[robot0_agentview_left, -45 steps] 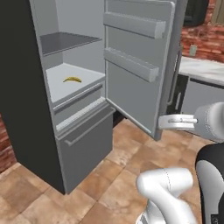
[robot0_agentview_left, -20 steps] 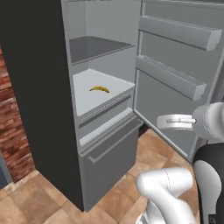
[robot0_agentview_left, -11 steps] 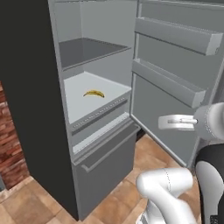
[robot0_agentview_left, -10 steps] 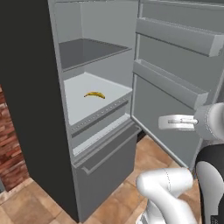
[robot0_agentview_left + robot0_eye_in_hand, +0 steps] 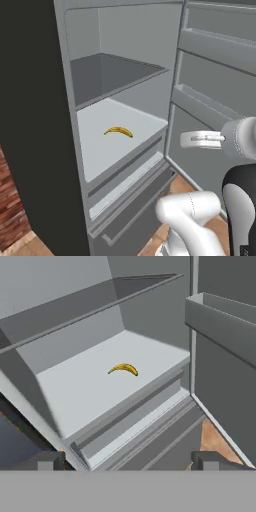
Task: Retrieve the pear and banana from the fridge and place them into the bowl on the dining table.
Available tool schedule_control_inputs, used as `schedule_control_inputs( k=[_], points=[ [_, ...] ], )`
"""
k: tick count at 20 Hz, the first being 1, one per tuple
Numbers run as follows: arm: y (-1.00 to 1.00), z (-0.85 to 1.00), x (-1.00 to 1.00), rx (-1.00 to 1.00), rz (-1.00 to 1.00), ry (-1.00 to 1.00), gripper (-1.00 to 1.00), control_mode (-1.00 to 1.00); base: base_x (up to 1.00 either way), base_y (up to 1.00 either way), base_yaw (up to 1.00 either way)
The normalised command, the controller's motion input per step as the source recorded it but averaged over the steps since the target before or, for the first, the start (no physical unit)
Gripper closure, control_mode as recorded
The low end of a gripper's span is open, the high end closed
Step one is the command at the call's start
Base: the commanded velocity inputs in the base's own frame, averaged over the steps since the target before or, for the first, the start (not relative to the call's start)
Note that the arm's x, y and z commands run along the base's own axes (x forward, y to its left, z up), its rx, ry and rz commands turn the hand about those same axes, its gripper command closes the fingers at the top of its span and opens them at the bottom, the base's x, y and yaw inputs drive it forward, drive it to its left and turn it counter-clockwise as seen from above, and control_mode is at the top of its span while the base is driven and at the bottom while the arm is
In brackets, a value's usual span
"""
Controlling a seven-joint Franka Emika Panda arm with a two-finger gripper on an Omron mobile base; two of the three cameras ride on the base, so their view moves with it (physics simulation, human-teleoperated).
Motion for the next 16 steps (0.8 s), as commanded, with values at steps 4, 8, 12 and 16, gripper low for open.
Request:
schedule_control_inputs(
  k=[4,8,12,16],
  points=[
    [0.0,0.0,0.0,0.0,0.0,0.0,-1.0,1.0,0.96,0.06,0.0],
    [0.0,0.0,0.0,0.0,0.0,0.0,-1.0,1.0,0.96,0.19,0.0],
    [0.0,0.0,0.0,0.0,0.0,0.0,-1.0,1.0,0.81,0.28,0.0],
    [0.0,0.0,0.0,0.0,0.0,0.0,-1.0,1.0,0.29,0.15,0.0]
  ],
)
